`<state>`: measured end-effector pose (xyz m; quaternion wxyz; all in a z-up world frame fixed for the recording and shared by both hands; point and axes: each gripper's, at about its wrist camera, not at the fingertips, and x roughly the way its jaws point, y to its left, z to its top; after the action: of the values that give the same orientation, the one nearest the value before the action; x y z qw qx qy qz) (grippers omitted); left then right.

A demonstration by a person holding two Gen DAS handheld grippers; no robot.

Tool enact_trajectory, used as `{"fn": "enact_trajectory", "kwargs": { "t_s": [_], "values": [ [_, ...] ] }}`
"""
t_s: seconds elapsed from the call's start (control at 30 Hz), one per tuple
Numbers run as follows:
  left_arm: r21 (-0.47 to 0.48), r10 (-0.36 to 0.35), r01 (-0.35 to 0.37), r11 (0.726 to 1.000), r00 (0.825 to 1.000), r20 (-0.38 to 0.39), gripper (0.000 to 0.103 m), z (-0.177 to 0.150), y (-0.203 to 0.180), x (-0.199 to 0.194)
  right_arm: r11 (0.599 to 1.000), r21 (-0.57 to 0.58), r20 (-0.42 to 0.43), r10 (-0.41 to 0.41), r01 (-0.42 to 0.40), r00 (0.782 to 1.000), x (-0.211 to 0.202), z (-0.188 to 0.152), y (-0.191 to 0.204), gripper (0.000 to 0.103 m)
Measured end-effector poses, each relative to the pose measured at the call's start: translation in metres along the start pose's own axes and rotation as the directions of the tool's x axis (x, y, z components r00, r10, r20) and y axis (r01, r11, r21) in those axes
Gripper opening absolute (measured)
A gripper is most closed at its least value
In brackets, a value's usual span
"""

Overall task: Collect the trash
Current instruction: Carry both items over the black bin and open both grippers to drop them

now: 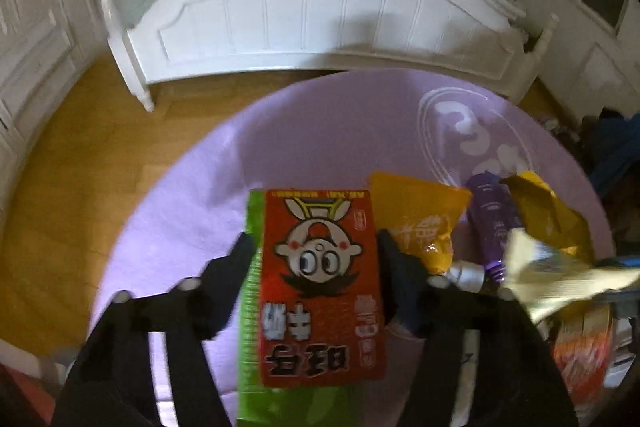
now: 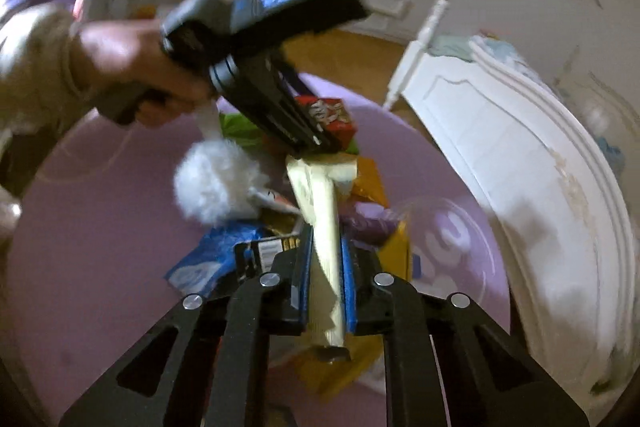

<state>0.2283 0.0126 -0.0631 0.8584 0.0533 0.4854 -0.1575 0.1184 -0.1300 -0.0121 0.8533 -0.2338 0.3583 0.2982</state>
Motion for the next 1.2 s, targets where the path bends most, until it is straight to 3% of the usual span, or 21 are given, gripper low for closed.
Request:
{"fn": "enact_trajectory", "kwargs": {
  "t_s": [0.2, 0.3, 0.4, 0.53, 0.63, 0.8, 1.03, 1.2],
  "values": [
    [-0.108, -0.073, 0.086, 0.990, 0.990, 0.120, 0.049, -0.009, 0.010, -0.038, 0.954, 0.272, 0.113, 0.097, -0.125, 0.989, -0.029, -0.019, -0.021, 0.013],
    [-0.134, -0.110, 0.139, 0.981, 0.972, 0.208, 0.049, -0.018, 0.012, -0.078, 0.880, 0.417, 0.192, 0.160, -0.228, 0.968, -0.033, -0.024, -0.039, 0.013],
    [-0.140, -0.119, 0.164, 0.977, 0.952, 0.283, 0.049, -0.036, 0.016, -0.120, 0.779, 0.524, 0.276, 0.229, -0.346, 0.933, -0.037, -0.023, -0.049, 0.013],
    [-0.187, -0.075, 0.147, 0.971, 0.936, 0.344, 0.049, -0.073, 0.037, -0.160, 0.736, 0.535, 0.315, 0.283, -0.416, 0.906, -0.039, 0.004, -0.031, 0.013],
    [-0.270, 0.010, 0.091, 0.958, 0.937, 0.349, 0.050, -0.114, 0.068, -0.178, 0.723, 0.522, 0.301, 0.341, -0.453, 0.890, -0.027, 0.038, -0.002, 0.013],
    [-0.431, 0.118, 0.016, 0.902, 0.952, 0.284, 0.050, -0.191, 0.125, -0.178, 0.736, 0.474, 0.219, 0.432, -0.483, 0.875, 0.013, 0.104, 0.062, 0.013],
    [-0.580, 0.135, 0.014, 0.815, 0.968, 0.214, 0.050, -0.263, 0.181, -0.153, 0.789, 0.413, 0.010, 0.497, -0.456, 0.868, 0.117, 0.185, 0.164, 0.013],
    [-0.613, 0.124, 0.013, 0.790, 0.976, 0.180, 0.050, -0.287, 0.199, -0.131, 0.838, 0.383, -0.122, 0.463, -0.389, 0.878, 0.174, 0.205, 0.212, 0.013]
  ]
}}
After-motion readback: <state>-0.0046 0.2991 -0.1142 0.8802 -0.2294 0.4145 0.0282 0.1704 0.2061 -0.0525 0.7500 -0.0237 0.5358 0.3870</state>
